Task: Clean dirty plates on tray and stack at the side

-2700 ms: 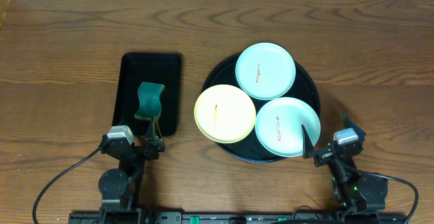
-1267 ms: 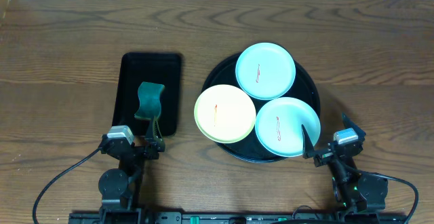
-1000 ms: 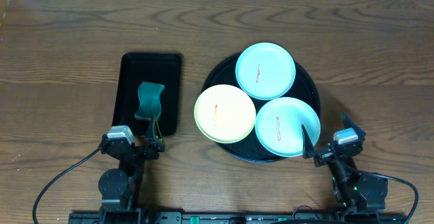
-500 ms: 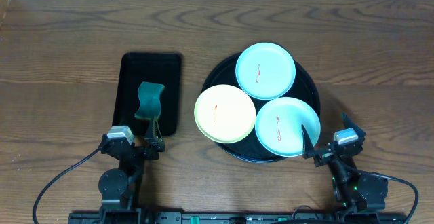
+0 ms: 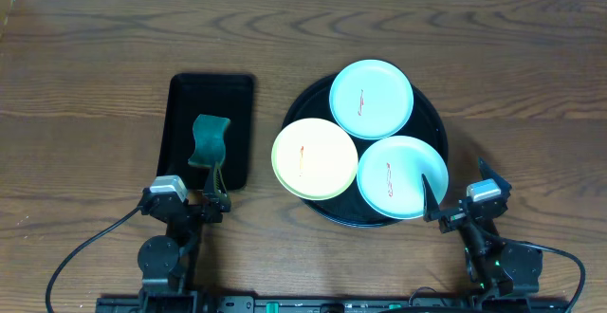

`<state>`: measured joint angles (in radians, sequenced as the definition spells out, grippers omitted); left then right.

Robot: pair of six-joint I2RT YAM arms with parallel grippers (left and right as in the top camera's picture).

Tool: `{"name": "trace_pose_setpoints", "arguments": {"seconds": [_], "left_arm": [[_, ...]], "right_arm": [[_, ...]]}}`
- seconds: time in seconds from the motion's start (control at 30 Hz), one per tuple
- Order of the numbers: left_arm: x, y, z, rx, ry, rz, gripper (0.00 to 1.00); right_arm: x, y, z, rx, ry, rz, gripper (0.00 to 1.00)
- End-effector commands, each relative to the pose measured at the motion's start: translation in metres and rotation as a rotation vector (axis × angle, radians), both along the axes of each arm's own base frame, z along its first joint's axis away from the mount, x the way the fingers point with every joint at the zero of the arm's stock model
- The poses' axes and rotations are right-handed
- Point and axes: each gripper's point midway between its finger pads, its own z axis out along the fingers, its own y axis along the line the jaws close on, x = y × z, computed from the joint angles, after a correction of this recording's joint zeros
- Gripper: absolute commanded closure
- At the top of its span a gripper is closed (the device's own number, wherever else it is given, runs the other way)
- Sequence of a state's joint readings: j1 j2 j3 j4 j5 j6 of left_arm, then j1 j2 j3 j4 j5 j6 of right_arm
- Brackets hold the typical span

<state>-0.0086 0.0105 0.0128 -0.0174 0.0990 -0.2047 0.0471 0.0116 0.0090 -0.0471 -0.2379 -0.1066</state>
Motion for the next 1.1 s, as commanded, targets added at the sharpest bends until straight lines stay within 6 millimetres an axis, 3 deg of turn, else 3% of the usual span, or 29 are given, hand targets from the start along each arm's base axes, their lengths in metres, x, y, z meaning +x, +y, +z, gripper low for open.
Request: {"name": "trace_pose_setpoints", "arguments": {"seconds": [0.0, 0.23, 0.33, 0.57, 0.87, 1.07], "left_arm": [[-0.001, -0.004, -0.013, 0.013, 0.043, -0.026, 0.16], [-0.001, -0.009, 0.006, 0.0, -0.021, -0.052, 0.16], [-0.004, -0.009, 0.029, -0.003, -0.069, -0.054, 0.16], [-0.015, -0.009, 0.094, -0.002, -0.134, -0.054, 0.16], [-0.003, -0.03, 0.109, -0.038, 0.258, -0.175, 0.16], [0.012, -0.039, 0.103, -0.083, 0.581, -0.215, 0.16]], "right_arm": [[0.0, 0.0, 0.002, -0.005, -0.014, 0.003, 0.01], [-0.006, 0.015, 0.014, 0.059, -0.028, 0.091, 0.01], [-0.008, 0.015, 0.03, 0.111, -0.041, 0.091, 0.01], [-0.006, 0.015, 0.087, 0.127, -0.038, 0.091, 0.01], [0.037, 0.033, 0.13, 0.149, 0.351, 0.161, 0.01], [0.056, 0.038, 0.129, 0.192, 0.711, 0.151, 0.01]]}}
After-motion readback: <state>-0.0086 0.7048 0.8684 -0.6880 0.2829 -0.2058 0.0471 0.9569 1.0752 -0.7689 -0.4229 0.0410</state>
